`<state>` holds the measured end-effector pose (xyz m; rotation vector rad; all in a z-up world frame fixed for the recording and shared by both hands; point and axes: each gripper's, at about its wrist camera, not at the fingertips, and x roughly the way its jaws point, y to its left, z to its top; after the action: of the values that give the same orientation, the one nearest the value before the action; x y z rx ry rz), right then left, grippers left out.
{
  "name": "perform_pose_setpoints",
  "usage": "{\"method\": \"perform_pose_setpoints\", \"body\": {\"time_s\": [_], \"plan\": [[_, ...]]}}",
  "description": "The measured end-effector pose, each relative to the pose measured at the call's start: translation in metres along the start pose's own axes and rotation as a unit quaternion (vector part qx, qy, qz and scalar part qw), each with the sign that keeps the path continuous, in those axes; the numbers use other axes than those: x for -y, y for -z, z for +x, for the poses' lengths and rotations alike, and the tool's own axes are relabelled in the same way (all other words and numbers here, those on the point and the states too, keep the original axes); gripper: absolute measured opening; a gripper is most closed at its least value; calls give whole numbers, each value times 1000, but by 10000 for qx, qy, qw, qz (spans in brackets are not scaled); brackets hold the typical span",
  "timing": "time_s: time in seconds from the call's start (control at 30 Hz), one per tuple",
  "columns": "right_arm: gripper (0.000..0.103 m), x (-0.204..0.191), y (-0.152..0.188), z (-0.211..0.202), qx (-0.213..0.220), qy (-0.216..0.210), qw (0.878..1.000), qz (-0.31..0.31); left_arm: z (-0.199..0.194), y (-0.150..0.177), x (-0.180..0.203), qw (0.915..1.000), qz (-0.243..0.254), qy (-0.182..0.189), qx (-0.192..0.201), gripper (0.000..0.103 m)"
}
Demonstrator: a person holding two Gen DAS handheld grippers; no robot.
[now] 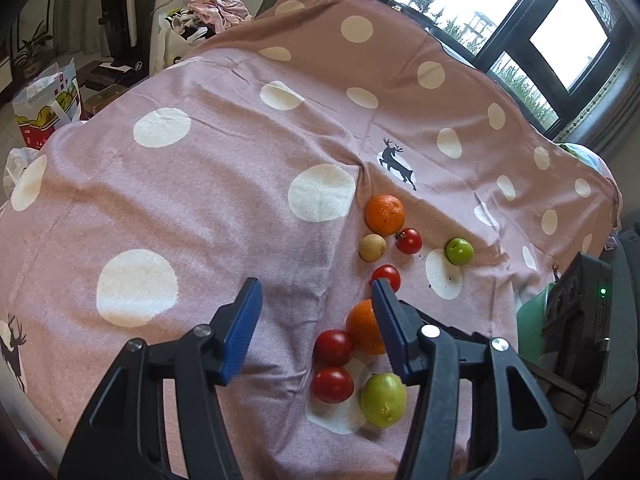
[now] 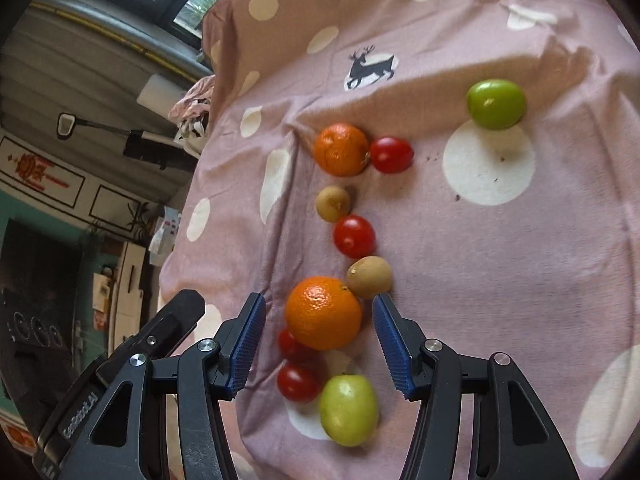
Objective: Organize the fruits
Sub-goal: 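Lower the right gripper around the large orange and close it, then lift the orange with the right gripper and carry it toward the green bowl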
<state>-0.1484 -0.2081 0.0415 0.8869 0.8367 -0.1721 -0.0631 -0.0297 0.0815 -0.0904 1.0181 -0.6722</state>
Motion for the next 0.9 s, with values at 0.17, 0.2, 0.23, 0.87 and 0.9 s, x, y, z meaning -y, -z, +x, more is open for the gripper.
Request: {"method": "perform_pose_setpoints", "body": {"time_s": [0.17, 0.2, 0.23, 0.87, 0.9], "plan": [[55, 5, 0, 12, -114, 60, 9998, 164, 1, -1, -2, 10000, -19, -24, -36, 56], [53, 6, 0, 14, -144, 62, 9997, 188, 2, -1, -2, 10000, -20, -39, -40, 56], [52, 7, 1, 17, -168, 34, 9996, 205, 2, -1, -2, 10000, -24, -53, -48, 56], [48, 20, 8, -37, 100, 2180, 9711, -969, 14, 11, 30, 9985, 492, -5, -226, 56], [48, 24, 7, -36, 34, 2174, 9712, -976, 15, 11, 31, 9984, 506, -5, -237, 56]]}}
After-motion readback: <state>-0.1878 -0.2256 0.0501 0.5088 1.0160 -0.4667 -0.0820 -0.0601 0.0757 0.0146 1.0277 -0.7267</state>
